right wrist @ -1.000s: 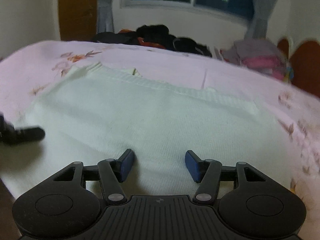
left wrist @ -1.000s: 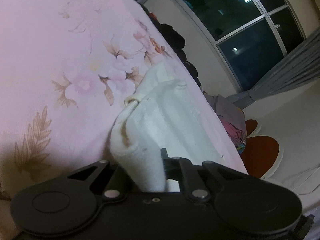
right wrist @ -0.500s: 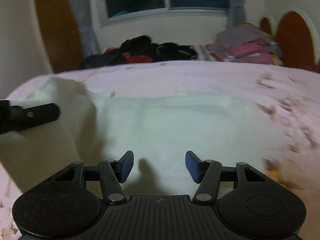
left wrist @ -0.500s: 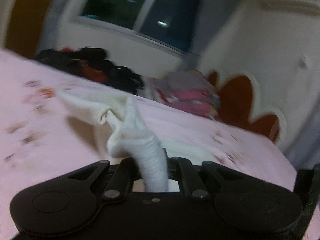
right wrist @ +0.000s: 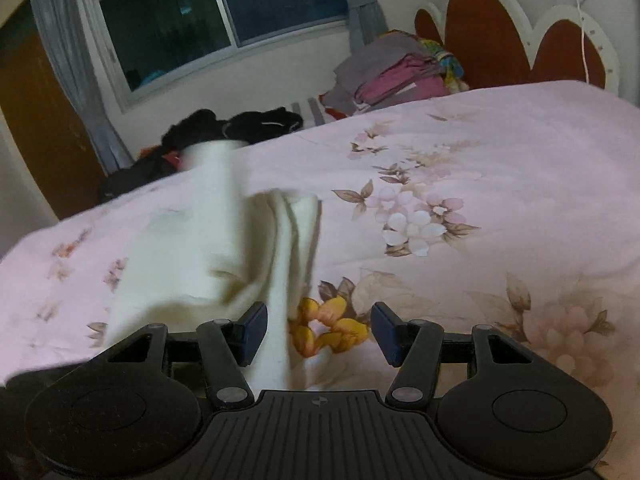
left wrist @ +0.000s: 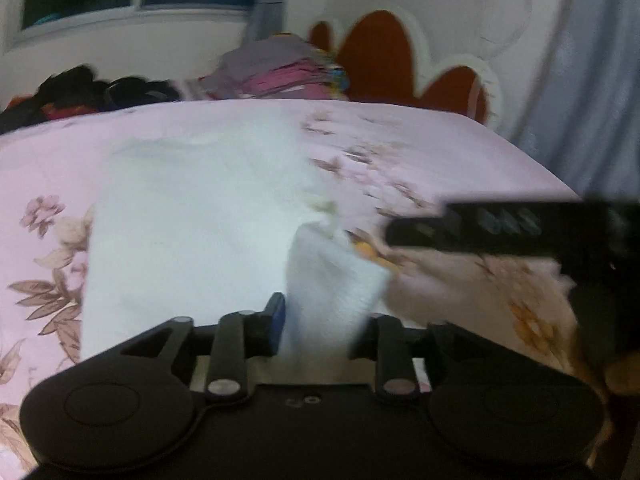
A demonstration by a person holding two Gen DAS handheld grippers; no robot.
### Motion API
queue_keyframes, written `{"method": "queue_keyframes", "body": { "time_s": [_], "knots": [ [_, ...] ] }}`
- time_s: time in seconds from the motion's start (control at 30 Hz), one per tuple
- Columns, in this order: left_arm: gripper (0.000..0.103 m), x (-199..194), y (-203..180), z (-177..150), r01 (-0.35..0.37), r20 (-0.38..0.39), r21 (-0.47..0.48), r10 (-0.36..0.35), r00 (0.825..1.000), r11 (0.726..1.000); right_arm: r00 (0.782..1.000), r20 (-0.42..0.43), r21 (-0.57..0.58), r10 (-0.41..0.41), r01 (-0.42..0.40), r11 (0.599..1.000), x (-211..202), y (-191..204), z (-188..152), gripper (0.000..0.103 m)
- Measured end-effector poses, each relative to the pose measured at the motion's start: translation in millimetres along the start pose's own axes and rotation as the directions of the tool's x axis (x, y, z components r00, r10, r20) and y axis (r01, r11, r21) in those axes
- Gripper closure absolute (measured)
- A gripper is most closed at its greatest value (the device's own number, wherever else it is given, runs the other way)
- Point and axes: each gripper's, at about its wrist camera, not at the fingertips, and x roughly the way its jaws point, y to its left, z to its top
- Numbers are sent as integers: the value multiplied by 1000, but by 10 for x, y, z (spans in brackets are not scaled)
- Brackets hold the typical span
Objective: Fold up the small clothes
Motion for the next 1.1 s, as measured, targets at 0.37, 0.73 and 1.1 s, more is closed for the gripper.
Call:
{"method": "queue_keyframes", "body": {
  "time_s": [0.37, 0.73, 1.1],
  "knots": [
    [59, -619, 338, -171, 44, 17, -35, -43, 999, 998, 984, -89, 42, 154, -151, 988, 306, 265, 48, 46],
    [54, -743, 997, 53, -130, 63, -220, 147, 987, 967, 982, -115, 48, 150, -145, 988, 707, 275, 133, 83],
    [54, -313, 1182, 328, -117, 57, -269, 137, 989, 956, 992, -57, 32, 112, -110, 993, 548, 192, 207, 97]
  ]
}}
